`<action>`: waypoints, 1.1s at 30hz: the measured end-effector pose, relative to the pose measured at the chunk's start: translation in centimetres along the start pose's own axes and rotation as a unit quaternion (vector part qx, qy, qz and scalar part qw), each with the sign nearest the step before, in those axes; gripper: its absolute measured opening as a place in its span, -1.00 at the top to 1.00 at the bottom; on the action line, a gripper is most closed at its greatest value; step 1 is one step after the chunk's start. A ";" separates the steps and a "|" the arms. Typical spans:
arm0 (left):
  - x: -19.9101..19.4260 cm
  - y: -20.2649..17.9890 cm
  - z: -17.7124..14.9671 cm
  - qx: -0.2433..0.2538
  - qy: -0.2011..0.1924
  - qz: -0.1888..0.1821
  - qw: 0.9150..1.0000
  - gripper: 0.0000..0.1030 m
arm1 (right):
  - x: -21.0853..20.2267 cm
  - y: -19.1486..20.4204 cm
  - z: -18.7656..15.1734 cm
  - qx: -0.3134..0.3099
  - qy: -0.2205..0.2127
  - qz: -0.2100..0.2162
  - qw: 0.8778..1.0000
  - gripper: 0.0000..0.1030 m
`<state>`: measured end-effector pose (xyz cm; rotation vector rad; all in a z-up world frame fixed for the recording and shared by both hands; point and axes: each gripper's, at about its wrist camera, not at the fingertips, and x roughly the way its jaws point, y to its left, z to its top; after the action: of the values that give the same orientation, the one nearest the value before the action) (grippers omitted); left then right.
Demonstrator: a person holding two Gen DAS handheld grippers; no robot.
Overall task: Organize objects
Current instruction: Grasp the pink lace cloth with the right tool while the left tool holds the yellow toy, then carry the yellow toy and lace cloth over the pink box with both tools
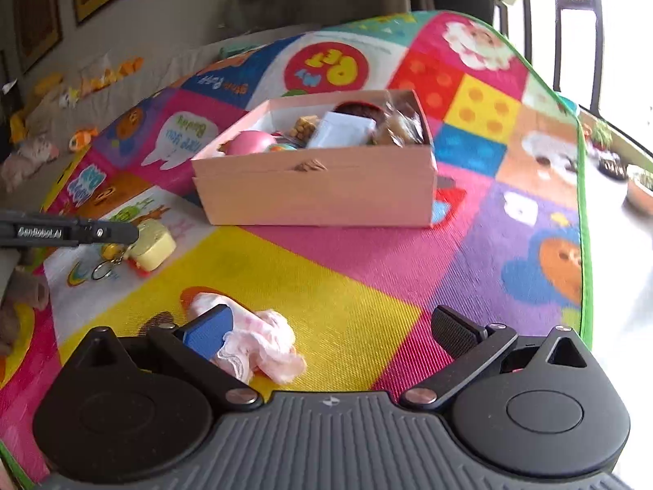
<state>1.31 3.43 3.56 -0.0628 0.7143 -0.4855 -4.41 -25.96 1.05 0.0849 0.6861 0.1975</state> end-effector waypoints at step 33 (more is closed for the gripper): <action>4.5 -4.5 0.7 0.143 0.034 0.005 0.989 0.06 | 0.5 0.0 -0.2 0.014 0.000 0.001 1.000 -1.00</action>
<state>2.87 -2.66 2.30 0.2282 0.7057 -0.5784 -4.14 -25.87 0.56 0.1123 0.6885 0.1904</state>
